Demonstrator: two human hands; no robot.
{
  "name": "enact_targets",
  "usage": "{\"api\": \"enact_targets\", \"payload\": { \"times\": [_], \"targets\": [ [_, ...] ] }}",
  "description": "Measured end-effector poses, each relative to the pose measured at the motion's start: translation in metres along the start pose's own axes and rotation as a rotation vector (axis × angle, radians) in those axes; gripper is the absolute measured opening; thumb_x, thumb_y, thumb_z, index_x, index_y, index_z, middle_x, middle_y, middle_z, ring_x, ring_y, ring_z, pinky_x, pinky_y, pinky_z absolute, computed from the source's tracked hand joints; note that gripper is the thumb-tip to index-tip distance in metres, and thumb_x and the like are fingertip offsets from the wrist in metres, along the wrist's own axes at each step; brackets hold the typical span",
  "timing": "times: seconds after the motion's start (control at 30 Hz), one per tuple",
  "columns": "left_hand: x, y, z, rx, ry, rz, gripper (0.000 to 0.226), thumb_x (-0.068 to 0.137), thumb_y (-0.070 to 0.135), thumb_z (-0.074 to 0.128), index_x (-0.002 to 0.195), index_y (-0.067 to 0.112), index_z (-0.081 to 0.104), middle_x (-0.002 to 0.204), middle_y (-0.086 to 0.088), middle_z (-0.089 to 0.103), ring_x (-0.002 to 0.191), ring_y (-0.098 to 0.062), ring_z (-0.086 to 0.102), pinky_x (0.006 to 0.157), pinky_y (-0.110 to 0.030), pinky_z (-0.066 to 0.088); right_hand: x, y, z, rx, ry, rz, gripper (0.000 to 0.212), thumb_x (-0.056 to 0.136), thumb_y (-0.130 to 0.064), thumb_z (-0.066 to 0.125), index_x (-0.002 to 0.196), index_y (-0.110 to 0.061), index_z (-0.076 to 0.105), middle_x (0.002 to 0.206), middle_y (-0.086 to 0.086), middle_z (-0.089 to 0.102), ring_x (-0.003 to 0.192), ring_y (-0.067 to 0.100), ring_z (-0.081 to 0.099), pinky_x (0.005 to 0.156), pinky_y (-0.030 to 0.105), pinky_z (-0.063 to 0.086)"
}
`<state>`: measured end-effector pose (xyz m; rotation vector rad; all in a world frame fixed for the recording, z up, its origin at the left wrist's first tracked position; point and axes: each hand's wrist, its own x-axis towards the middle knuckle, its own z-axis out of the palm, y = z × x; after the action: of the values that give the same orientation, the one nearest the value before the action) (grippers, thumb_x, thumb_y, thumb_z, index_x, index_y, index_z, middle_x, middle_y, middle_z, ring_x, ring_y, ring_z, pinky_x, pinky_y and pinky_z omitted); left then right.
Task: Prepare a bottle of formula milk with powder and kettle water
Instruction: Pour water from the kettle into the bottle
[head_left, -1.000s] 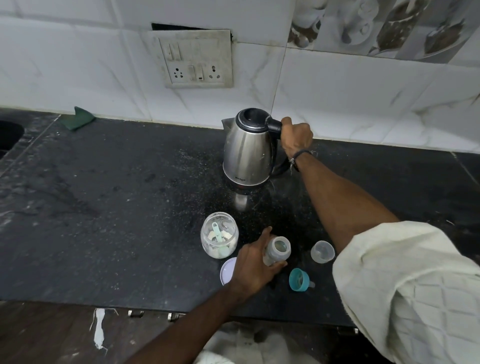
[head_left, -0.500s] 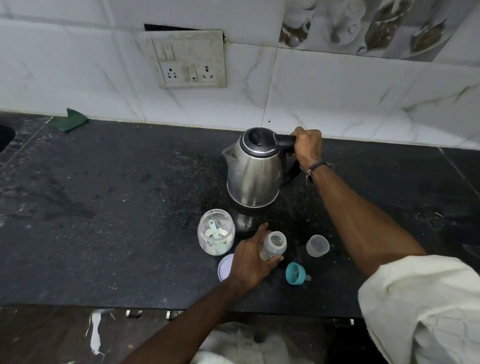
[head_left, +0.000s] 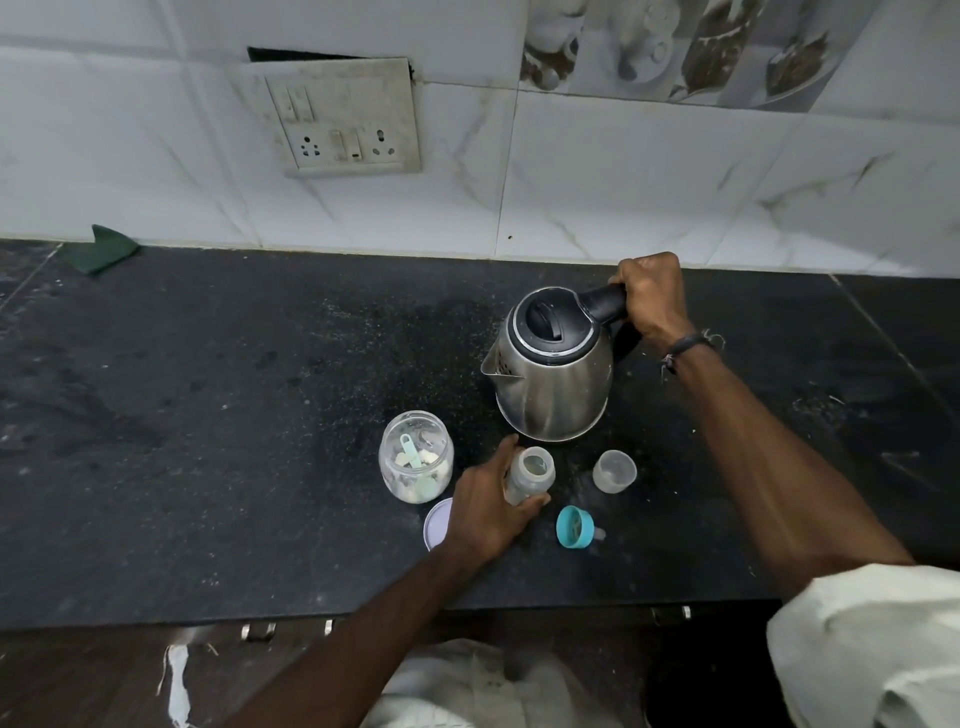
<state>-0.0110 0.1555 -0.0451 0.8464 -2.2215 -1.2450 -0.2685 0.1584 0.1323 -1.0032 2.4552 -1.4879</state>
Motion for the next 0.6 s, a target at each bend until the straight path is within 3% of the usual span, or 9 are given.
{"api": "enact_targets", "payload": {
  "times": [0.27, 0.4, 0.5, 0.6],
  "targets": [
    [0.001, 0.000, -0.001, 0.013, -0.007, 0.022, 0.093, 0.068, 0.057, 0.074, 0.146, 0.015, 0.045, 0.123, 0.001, 0.071, 0.113, -0.016, 0.066, 0.096, -0.039, 0.052, -0.005, -0.004, -0.023, -0.077, -0.073, -0.166, 0.042, 0.069, -0.020, 0.052, 0.054, 0.018, 0.051, 0.052, 0.010, 0.042, 0.051, 0.018, 0.033, 0.043, 0.025, 0.023],
    [0.002, -0.002, -0.001, 0.029, -0.022, 0.026, 0.090, 0.068, 0.060, 0.073, 0.144, 0.019, 0.045, 0.119, 0.004, 0.072, 0.109, -0.014, 0.068, 0.093, -0.039, 0.054, -0.003, -0.008, -0.030, -0.092, -0.158, -0.219, 0.028, 0.067, -0.018, 0.054, 0.042, -0.006, 0.050, 0.046, 0.018, 0.046, 0.050, 0.016, 0.038, 0.048, 0.025, 0.026],
    [0.003, -0.005, 0.000, 0.047, -0.043, 0.029, 0.083, 0.070, 0.060, 0.075, 0.139, 0.024, 0.047, 0.115, 0.008, 0.072, 0.104, -0.009, 0.068, 0.089, -0.038, 0.055, -0.004, -0.010, -0.034, -0.131, -0.188, -0.257, 0.031, 0.066, -0.017, 0.054, 0.045, 0.005, 0.049, 0.048, 0.031, 0.047, 0.051, 0.019, 0.036, 0.050, 0.028, 0.028],
    [0.004, -0.006, 0.000, 0.056, -0.049, 0.029, 0.077, 0.071, 0.060, 0.075, 0.135, 0.026, 0.049, 0.111, 0.010, 0.072, 0.100, -0.008, 0.068, 0.086, -0.038, 0.055, -0.006, -0.014, -0.036, -0.178, -0.220, -0.311, 0.030, 0.066, -0.014, 0.054, 0.046, 0.007, 0.047, 0.044, 0.025, 0.041, 0.049, 0.018, 0.032, 0.049, 0.027, 0.025]
  ]
}}
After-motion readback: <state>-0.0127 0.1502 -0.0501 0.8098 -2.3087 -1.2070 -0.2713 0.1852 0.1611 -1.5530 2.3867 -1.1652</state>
